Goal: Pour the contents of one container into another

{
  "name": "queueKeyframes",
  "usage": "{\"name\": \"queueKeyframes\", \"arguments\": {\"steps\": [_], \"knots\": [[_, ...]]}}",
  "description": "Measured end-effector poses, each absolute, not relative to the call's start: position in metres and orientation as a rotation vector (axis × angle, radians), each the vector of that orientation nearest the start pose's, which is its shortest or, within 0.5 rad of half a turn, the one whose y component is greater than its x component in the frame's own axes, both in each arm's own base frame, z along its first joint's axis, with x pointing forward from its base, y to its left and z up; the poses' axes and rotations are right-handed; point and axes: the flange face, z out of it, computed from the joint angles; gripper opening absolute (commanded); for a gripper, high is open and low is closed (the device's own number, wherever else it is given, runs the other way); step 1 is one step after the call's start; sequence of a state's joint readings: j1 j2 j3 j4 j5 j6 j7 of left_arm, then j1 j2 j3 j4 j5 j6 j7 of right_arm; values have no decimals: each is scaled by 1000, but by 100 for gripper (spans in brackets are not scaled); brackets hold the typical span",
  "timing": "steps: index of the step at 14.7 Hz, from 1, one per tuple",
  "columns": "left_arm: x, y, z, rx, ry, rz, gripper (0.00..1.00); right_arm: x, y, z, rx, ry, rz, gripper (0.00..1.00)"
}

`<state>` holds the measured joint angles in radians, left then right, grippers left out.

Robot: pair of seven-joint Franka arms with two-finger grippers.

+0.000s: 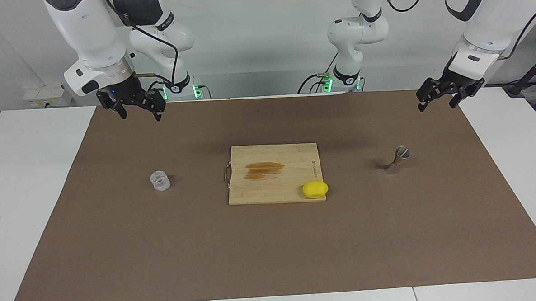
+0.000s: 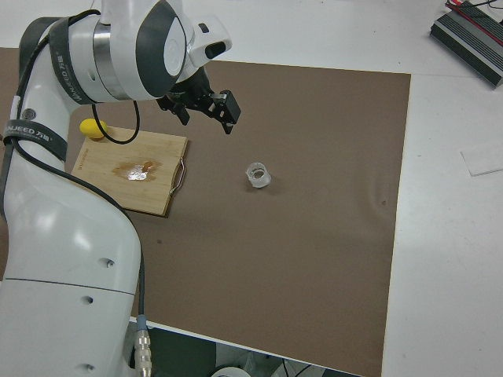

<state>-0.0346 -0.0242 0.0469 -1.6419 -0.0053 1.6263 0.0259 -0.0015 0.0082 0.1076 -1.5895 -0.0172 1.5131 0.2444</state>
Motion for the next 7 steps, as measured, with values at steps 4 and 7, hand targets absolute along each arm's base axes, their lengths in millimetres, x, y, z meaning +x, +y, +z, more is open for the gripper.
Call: {"name": "queueKeyframes", "arguments": {"steps": [4, 7], "knots": [[554, 7, 609, -3147, 21, -57, 100, 547, 56, 606, -3162, 219, 128, 100], [559, 6, 596, -3145, 22, -104, 100, 547, 56, 606, -3162, 219, 128, 100]]}}
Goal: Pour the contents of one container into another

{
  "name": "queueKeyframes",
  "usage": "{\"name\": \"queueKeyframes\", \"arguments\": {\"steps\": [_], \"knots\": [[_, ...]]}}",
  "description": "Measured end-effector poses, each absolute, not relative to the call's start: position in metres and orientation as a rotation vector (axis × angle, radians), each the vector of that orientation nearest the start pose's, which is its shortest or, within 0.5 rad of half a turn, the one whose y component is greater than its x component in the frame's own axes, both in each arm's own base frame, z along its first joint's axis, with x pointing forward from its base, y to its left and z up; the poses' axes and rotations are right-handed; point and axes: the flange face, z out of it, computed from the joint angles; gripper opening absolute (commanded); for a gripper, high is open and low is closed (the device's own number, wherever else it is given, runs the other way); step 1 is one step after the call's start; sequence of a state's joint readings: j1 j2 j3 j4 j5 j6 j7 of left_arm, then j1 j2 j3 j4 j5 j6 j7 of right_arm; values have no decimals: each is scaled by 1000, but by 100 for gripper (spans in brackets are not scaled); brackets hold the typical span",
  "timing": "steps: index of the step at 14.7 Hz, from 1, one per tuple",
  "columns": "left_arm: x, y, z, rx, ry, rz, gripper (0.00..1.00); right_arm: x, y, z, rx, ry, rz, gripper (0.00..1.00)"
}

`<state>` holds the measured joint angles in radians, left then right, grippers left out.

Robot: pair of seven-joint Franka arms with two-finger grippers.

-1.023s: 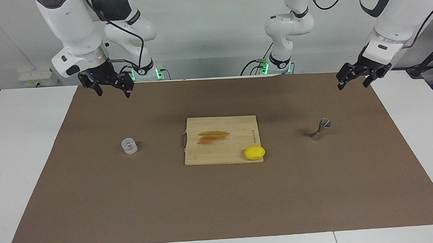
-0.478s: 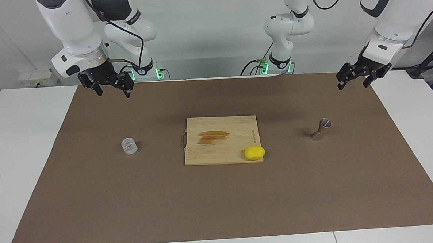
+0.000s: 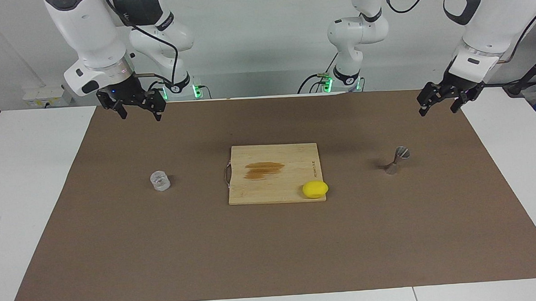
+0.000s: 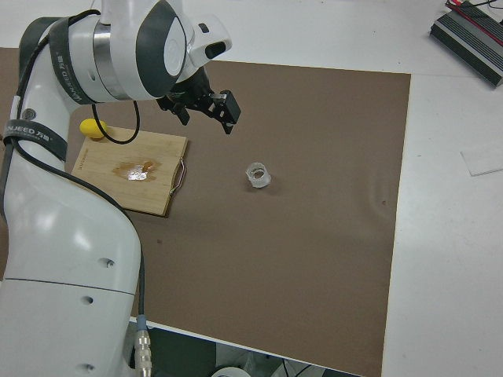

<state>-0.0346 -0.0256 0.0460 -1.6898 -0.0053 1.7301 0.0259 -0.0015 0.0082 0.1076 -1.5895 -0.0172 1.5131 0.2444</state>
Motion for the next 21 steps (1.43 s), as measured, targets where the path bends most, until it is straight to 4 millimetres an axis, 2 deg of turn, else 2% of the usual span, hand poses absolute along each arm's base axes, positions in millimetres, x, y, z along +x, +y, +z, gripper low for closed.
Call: {"name": "queueKeyframes", "arguments": {"steps": [4, 8, 13, 21], "knots": [[562, 6, 566, -3139, 21, -212, 100, 547, 56, 606, -3162, 219, 128, 100], [560, 3, 546, -3139, 29, -215, 100, 547, 56, 606, -3162, 219, 128, 100], [558, 1, 546, -3138, 38, -226, 100, 547, 56, 606, -3162, 219, 128, 100], [554, -15, 542, -3140, 89, -201, 100, 547, 56, 606, -3162, 219, 128, 100]]}}
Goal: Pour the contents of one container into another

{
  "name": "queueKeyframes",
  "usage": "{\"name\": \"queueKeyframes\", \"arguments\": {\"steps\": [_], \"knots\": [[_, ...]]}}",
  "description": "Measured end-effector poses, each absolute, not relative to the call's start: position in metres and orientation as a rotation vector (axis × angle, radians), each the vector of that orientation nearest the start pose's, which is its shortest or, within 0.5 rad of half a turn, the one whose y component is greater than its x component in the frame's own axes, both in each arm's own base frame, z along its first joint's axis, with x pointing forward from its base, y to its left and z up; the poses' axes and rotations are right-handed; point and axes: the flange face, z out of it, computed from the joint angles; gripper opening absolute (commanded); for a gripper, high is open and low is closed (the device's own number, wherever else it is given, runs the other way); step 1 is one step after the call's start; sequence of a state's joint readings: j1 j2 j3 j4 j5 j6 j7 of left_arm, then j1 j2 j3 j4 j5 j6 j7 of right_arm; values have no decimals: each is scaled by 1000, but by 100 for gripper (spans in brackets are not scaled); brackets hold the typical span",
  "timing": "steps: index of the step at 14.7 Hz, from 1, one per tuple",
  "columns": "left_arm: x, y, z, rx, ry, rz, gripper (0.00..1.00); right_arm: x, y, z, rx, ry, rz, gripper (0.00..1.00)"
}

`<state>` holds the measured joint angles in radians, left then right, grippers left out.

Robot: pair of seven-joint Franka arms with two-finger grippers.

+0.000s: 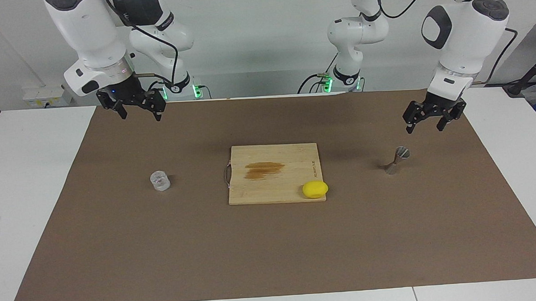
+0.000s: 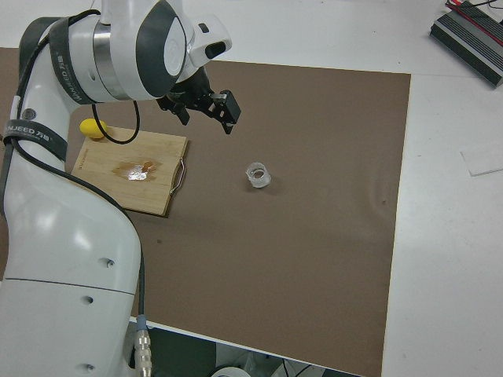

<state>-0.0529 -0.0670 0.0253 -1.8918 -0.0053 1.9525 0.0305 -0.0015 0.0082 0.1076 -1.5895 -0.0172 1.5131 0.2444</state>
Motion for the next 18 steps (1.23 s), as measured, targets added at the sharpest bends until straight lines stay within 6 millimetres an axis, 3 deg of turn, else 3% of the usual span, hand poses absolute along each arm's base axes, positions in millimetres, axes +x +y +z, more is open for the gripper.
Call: {"name": "queueKeyframes", "arguments": {"steps": [3, 6, 11, 15, 18], "knots": [[546, -39, 541, -3143, 156, -122, 100, 547, 56, 606, -3162, 219, 128, 100], [545, -43, 543, -3143, 168, -126, 100, 547, 56, 606, -3162, 219, 128, 100], [545, -35, 531, -3145, 147, -111, 100, 547, 56, 606, -3162, 219, 128, 100], [540, -28, 501, -3175, 135, -15, 100, 547, 56, 606, -3162, 219, 128, 100], [542, -3, 484, -3279, 245, 12, 100, 547, 56, 606, -3162, 219, 128, 100]]}}
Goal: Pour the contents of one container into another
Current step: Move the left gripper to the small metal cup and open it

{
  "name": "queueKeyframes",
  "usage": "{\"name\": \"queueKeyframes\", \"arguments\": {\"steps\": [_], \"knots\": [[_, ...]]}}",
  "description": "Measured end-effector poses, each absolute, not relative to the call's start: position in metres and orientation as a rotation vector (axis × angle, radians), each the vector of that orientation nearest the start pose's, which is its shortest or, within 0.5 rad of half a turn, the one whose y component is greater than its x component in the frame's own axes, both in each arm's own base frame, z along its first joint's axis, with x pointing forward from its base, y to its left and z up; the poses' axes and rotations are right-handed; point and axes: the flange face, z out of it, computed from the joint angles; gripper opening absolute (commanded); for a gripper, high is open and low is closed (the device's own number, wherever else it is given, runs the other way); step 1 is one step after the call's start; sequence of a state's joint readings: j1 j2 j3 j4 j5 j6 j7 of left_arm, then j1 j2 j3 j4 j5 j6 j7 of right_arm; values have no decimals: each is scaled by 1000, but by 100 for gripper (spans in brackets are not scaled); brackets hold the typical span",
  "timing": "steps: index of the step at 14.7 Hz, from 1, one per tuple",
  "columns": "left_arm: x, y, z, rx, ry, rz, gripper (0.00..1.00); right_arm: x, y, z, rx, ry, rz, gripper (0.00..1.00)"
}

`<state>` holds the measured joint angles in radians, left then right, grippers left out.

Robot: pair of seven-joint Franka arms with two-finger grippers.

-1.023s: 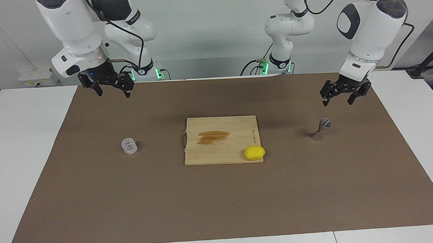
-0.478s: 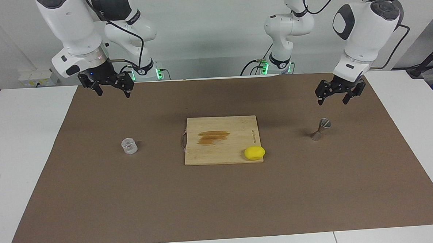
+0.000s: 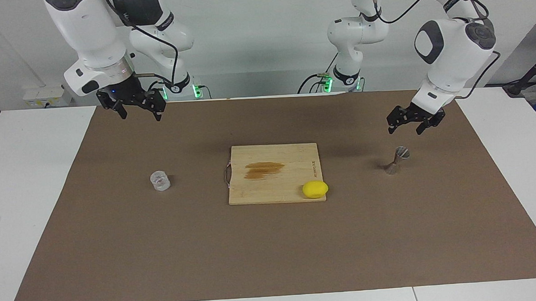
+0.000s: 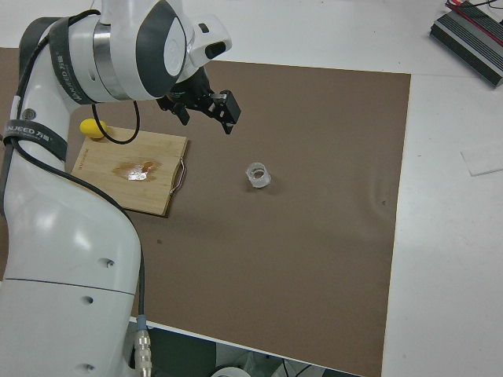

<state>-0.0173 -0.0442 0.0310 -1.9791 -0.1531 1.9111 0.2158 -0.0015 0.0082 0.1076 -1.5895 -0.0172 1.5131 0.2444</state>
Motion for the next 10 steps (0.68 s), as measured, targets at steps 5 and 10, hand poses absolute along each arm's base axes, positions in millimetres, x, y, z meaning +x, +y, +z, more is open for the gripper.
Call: {"name": "queueKeyframes", "arguments": {"steps": [5, 10], "knots": [[543, 54, 480, -3391, 498, -107, 100, 547, 56, 606, -3162, 219, 128, 100], [547, 93, 462, -3436, 821, -286, 100, 547, 56, 606, -3162, 219, 128, 100]]}}
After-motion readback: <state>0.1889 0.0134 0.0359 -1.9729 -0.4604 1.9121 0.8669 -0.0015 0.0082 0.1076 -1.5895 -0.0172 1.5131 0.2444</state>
